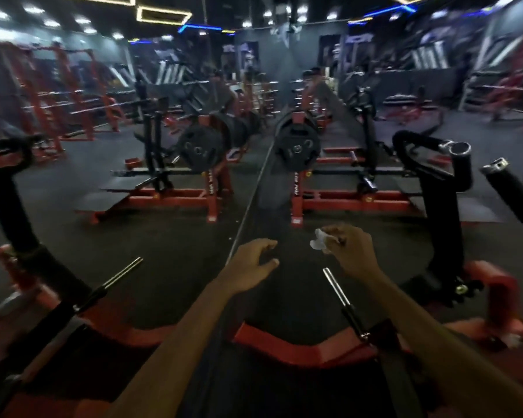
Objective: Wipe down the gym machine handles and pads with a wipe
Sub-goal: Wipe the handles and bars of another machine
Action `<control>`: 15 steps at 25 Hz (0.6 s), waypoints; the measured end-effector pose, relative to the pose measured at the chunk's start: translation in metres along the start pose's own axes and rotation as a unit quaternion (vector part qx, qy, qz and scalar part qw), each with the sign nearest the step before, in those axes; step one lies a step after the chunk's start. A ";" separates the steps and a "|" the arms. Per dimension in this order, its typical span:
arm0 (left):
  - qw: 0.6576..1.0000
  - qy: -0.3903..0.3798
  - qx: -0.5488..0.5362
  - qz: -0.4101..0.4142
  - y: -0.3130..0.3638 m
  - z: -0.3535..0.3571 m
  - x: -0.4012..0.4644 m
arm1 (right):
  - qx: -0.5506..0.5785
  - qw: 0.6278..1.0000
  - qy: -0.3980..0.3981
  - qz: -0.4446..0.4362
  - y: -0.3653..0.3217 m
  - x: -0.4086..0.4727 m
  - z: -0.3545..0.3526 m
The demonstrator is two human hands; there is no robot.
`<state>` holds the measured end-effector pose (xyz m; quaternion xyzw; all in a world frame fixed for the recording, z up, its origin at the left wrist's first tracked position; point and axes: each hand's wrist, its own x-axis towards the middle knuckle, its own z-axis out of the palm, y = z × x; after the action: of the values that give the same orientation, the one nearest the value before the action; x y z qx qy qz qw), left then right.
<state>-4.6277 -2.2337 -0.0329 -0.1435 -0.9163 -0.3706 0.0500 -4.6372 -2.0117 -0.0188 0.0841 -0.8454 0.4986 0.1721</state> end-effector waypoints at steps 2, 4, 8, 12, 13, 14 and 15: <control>1.000 -0.018 -0.003 0.018 -0.016 -0.009 0.036 | 0.010 0.999 0.036 0.014 -0.006 0.015 0.010; 0.998 -0.042 0.010 0.047 -0.026 -0.018 0.067 | 0.024 0.996 0.081 0.032 -0.008 0.026 0.017; 0.994 -0.068 -0.003 0.086 -0.043 -0.018 0.113 | -0.047 0.988 0.142 0.048 0.001 0.051 0.020; 0.987 -0.101 -0.018 0.124 -0.054 -0.002 0.173 | -0.080 0.980 0.170 0.060 0.020 0.092 0.016; 0.984 -0.107 -0.015 0.140 -0.054 0.004 0.190 | -0.087 0.979 0.177 0.058 0.027 0.104 0.015; 0.981 -0.115 -0.008 0.155 -0.053 0.009 0.206 | -0.094 0.977 0.181 0.056 0.034 0.116 0.014; 0.978 -0.122 -0.006 0.170 -0.052 0.014 0.222 | -0.098 0.976 0.186 0.057 0.042 0.129 0.013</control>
<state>-4.8550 -2.2088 -0.0336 -0.3413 -0.8756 -0.3418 -0.0010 -4.7726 -1.9989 -0.0108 -0.0758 -0.8469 0.4290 0.3050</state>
